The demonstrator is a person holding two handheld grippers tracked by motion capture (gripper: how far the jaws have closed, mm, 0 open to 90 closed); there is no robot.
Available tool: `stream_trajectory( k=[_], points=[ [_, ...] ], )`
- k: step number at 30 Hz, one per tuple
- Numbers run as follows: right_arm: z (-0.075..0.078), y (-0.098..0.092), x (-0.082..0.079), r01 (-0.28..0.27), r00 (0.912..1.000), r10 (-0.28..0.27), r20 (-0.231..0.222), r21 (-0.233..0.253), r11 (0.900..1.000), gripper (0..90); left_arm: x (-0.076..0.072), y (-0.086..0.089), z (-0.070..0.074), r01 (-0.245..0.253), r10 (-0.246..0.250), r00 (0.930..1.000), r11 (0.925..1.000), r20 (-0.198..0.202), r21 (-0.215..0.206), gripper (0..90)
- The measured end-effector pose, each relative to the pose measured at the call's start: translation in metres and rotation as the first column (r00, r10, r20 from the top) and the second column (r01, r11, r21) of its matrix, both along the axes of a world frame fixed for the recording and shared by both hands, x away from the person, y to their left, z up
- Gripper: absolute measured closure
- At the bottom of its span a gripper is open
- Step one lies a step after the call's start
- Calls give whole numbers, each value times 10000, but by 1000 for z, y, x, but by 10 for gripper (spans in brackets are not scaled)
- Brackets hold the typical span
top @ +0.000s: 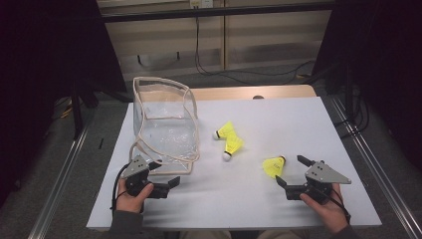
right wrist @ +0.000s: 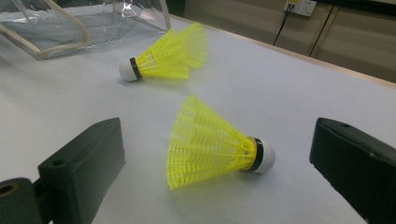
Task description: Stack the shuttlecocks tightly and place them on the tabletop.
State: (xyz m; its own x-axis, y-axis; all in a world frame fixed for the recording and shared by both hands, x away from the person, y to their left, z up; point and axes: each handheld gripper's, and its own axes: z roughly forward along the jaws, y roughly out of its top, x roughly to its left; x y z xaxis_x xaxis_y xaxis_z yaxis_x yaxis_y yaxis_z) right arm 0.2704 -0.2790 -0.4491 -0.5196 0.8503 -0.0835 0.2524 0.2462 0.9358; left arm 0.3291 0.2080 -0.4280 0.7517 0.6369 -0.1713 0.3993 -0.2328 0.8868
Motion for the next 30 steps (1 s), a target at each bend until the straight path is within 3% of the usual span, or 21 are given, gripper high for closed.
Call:
stream_trajectory(
  k=[25, 30],
  points=[
    [0, 13, 25, 163, 9960, -202, -869, -453, 9988, 64, -1, 1, 0, 39, -40, 9999, 9999, 93, 99, 45],
    [-1, 14, 29, 114, 9935, -152, -1129, -346, 9993, 54, -1, 0, 0, 59, -60, 9999, 9999, 98, 104, 44]
  ],
)
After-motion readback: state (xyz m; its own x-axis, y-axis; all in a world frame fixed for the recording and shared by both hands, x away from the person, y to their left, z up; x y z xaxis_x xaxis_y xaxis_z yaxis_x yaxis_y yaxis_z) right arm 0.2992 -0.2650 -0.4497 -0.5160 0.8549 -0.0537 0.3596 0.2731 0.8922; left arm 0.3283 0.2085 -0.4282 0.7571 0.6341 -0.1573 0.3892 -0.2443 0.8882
